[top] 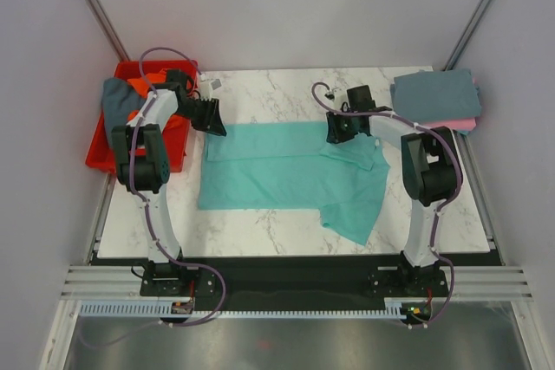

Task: Fold and stack the t-shirts
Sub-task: Fold the tshirt

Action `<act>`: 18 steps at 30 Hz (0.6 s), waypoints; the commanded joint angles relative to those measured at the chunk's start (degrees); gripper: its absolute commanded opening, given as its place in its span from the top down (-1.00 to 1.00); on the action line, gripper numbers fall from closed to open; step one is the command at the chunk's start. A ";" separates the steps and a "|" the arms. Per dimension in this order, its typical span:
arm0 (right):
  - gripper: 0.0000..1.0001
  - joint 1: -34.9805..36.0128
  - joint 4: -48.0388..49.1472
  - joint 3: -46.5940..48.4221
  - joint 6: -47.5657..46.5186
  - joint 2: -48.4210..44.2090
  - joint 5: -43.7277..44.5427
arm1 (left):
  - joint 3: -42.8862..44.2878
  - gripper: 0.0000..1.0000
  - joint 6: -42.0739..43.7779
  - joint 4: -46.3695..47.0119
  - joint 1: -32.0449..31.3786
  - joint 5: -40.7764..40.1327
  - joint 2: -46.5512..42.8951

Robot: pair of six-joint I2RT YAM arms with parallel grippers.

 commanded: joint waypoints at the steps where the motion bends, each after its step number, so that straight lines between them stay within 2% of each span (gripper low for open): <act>1: 0.43 1.14 0.51 -3.28 1.17 -4.94 -0.80 | 0.81 0.20 -1.58 -0.67 -0.22 2.72 -1.00; 10: 0.44 8.34 -0.37 -15.06 5.29 -20.14 0.35 | 1.51 0.20 -0.79 0.65 -0.13 3.07 -0.56; 18: 0.44 6.24 0.42 -12.36 3.63 -19.55 5.00 | 2.92 0.10 -4.39 0.83 -0.05 2.46 -0.30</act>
